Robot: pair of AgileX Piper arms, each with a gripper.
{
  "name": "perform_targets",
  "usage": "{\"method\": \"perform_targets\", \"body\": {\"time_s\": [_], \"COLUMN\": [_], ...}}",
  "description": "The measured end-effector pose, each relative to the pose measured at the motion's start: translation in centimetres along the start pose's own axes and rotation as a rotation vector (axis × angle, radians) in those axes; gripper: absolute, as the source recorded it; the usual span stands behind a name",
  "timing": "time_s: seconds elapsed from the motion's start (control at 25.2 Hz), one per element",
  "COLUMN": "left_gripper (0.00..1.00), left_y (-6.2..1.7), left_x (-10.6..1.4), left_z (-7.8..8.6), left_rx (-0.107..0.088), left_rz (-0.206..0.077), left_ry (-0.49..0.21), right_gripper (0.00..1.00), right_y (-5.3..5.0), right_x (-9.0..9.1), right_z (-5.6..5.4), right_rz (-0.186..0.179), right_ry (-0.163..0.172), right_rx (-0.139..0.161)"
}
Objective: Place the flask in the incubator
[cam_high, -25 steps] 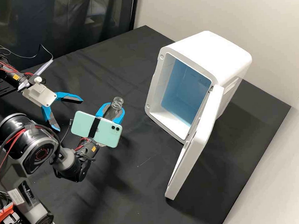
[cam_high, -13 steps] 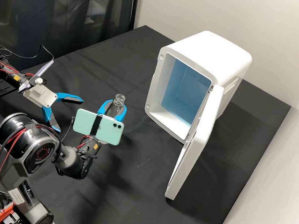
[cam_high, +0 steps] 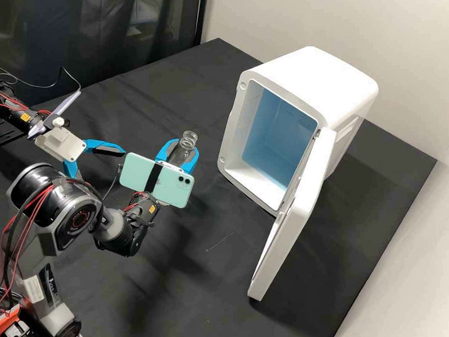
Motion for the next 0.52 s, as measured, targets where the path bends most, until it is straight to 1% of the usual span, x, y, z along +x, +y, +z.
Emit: {"method": "perform_targets", "body": {"time_s": [0.08, 0.16, 0.36, 0.44, 0.52], "left_gripper": [1.0, 1.0, 1.0, 1.0, 1.0], "left_y": [0.0, 0.04, 0.06, 0.08, 0.23], "left_x": [0.0, 0.0, 0.1, 0.1, 0.2], "left_z": [0.0, 0.0, -0.1, -0.2, -0.7], "left_rx": [0.007, 0.007, 0.005, 0.006, 0.02], "left_rz": [0.001, 0.003, 0.003, 0.004, 0.01], "left_ry": [-0.005, -0.007, -0.003, -0.001, 0.006], "right_gripper": [0.0, 0.0, 0.0, 0.0, 0.0], "right_y": [0.4, 0.7, 1.1, 1.3, 1.5], "right_x": [0.1, 0.4, 0.9, 1.0, 1.0], "right_z": [0.3, 0.6, 1.4, 1.8, 1.9], "right_rz": [0.017, 0.033, 0.045, 0.054, 0.061], "right_ry": [-0.014, -0.022, -0.04, -0.054, -0.059], "right_rx": [0.002, 0.003, 0.004, 0.005, 0.006]}}
